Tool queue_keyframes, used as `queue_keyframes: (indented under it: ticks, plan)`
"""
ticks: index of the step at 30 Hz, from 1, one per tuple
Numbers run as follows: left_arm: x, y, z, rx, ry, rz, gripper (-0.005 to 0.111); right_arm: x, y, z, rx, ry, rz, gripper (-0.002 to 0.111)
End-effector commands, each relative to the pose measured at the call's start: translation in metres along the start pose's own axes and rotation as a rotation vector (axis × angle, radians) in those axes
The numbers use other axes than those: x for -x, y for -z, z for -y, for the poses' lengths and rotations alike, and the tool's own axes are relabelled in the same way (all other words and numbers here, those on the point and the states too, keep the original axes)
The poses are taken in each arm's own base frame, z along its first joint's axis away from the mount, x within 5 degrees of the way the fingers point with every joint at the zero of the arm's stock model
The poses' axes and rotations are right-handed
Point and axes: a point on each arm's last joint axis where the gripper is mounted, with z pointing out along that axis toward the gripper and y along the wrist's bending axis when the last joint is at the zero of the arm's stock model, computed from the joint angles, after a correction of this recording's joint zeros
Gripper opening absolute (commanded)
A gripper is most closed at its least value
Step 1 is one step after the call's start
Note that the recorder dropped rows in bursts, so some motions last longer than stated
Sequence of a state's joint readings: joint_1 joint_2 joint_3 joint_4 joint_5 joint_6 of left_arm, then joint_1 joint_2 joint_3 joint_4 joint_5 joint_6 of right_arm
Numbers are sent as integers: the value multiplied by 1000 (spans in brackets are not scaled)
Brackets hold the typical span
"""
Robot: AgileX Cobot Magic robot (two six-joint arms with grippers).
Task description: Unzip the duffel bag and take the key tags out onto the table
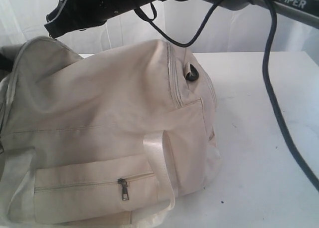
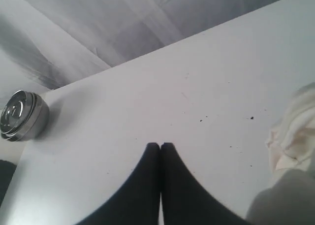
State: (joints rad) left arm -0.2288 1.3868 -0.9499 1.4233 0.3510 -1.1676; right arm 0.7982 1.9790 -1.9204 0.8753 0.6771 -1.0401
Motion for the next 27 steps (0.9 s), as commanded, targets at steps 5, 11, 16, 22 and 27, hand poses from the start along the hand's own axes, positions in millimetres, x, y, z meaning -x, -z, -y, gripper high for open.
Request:
queue_keyframes:
  ticks: [5, 11, 16, 22, 27]
  plan:
    - [-2, 1, -17, 160, 96, -27, 0, 17, 16, 1, -85, 77, 21, 0]
    - [0, 3, -20, 191, 110, -5, 0, 10, 9, 4, -93, 72, 3, 0]
    - [13, 25, -23, 55, 133, 105, 0, 11, 10, 4, -95, 50, 6, 0]
    - [9, 58, -32, -62, 128, 47, 20, 11, 10, 4, -95, 50, 6, 0]
    - [0, 75, -42, -53, 198, -34, 83, 11, 10, 4, -95, 50, 6, 0]
